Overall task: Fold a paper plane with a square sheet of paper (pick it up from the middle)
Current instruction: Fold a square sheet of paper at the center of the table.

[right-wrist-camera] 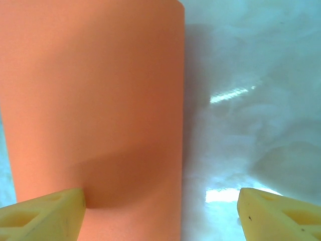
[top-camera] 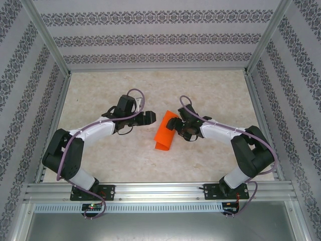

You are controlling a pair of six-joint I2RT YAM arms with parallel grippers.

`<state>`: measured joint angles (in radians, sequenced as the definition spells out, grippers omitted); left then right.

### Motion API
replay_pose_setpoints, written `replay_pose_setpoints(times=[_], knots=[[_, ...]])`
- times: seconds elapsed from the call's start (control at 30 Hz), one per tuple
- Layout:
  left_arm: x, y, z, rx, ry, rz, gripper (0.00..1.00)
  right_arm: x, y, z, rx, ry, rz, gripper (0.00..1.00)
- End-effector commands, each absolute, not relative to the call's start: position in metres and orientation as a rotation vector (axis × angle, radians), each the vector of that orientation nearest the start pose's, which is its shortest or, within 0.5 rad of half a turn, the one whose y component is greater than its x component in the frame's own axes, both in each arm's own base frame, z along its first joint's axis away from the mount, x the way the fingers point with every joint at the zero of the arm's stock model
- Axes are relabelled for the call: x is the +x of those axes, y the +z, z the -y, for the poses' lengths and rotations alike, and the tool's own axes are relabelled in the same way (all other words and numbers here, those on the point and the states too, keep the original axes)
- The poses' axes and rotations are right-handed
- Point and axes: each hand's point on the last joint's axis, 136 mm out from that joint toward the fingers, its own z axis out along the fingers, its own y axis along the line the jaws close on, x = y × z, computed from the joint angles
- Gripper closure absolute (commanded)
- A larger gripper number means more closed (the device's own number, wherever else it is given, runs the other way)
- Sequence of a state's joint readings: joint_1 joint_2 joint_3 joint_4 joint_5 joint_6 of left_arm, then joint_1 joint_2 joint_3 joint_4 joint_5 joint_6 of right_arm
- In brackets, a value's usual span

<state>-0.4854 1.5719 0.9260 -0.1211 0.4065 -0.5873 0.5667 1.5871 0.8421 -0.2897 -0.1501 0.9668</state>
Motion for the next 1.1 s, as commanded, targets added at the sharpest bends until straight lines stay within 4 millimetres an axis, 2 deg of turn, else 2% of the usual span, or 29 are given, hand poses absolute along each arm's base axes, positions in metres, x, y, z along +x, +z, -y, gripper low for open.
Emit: replay_pose_setpoints(times=[0.0,0.17,0.47,0.7,0.87,1.07], knots=[[0.336,0.116,0.264,0.136,-0.979,-2.498,0.23,0.299,0.040,-0.217,0.487,0.635,-2.761,0.21],[0.335,0.109,0.267,0.138,-0.980,-2.520,0.33,0.300,0.039,-0.221,0.478,0.637,-2.760,0.21],[0.338,0.103,0.275,0.149,-1.010,-2.548,0.41,0.294,0.028,-0.222,0.444,0.541,-2.809,0.22],[0.338,0.103,0.278,0.151,-1.018,-2.548,0.44,0.292,0.022,-0.226,0.393,0.529,-2.846,0.22],[0.337,0.101,0.277,0.151,-1.018,-2.554,0.45,0.297,0.024,-0.225,0.458,0.531,-2.813,0.22],[0.337,0.100,0.277,0.151,-1.015,-2.558,0.45,0.294,0.016,-0.223,0.474,0.514,-2.839,0.22]])
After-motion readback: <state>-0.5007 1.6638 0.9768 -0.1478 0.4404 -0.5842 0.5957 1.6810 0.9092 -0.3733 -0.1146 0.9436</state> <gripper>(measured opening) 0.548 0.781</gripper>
